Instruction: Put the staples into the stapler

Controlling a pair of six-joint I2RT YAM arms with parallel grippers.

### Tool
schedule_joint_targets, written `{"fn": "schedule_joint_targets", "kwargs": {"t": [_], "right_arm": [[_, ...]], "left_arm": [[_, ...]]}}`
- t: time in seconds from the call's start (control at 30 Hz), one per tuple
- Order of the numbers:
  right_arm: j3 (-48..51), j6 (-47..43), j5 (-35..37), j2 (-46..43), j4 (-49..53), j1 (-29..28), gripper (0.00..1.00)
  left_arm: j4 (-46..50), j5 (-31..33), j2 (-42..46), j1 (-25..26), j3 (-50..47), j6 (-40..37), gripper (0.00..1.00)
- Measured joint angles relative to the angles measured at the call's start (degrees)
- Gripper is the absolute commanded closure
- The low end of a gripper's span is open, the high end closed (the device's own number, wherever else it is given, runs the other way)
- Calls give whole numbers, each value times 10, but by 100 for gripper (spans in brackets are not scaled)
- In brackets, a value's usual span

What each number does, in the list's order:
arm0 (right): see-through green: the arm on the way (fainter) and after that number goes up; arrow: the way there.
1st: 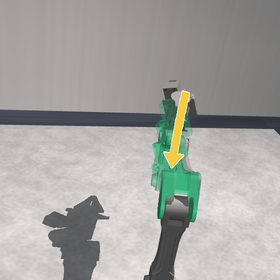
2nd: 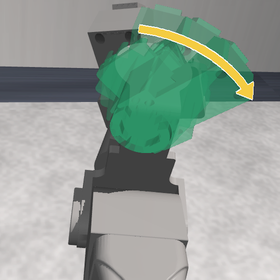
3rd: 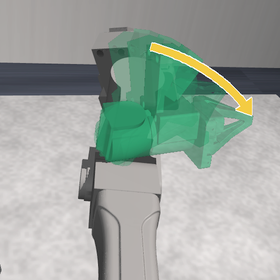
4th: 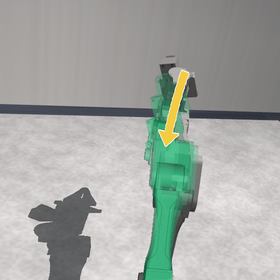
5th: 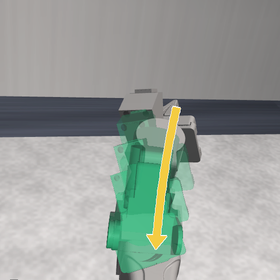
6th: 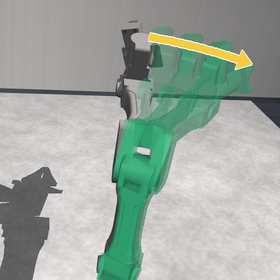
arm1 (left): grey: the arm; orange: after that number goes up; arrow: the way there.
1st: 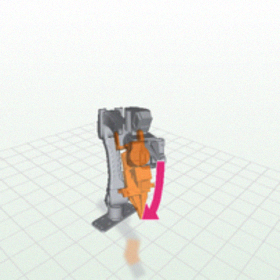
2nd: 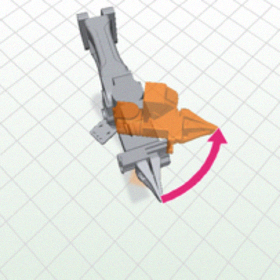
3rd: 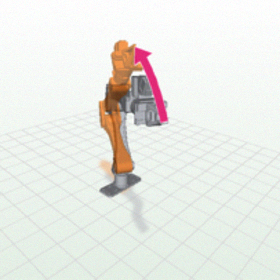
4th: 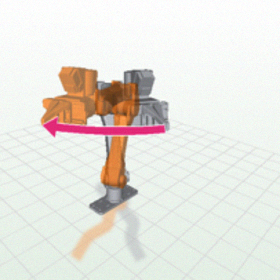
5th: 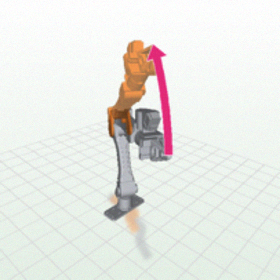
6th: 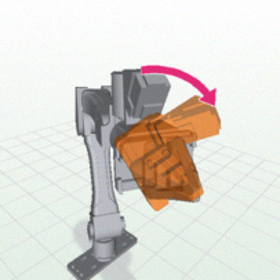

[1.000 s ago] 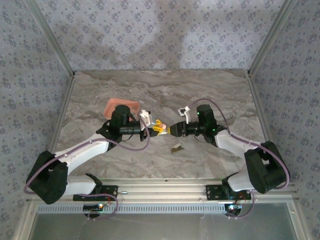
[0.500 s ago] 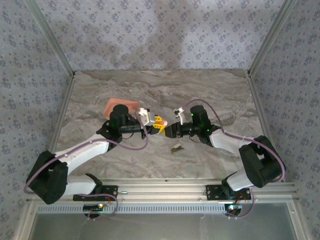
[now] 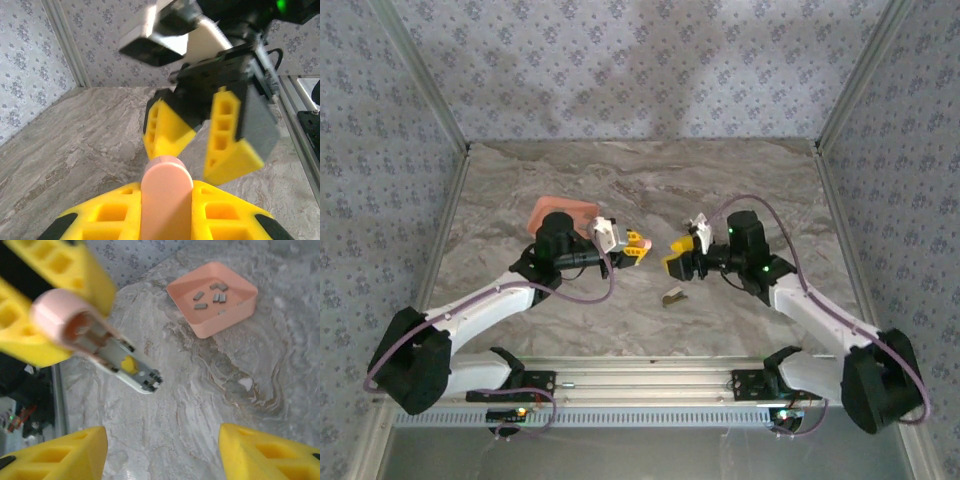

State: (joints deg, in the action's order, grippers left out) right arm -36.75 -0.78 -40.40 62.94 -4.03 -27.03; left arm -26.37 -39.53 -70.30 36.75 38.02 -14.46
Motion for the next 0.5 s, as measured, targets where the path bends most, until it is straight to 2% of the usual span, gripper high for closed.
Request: {"fn": "schedule_joint_targets", "kwargs": {"t": [0.13, 0.23, 0.5], "right_arm": [[18, -110, 19, -39, 0, -35, 29], [18, -164, 19, -28, -9, -49, 29], [-16, -199, -22, 57, -44, -57, 30]], "left_arm": [[-5, -19, 0, 0, -2, 3, 83], [-12, -43, 0, 0, -2, 11, 83], [-39, -98, -1, 0, -2, 33, 83]]}}
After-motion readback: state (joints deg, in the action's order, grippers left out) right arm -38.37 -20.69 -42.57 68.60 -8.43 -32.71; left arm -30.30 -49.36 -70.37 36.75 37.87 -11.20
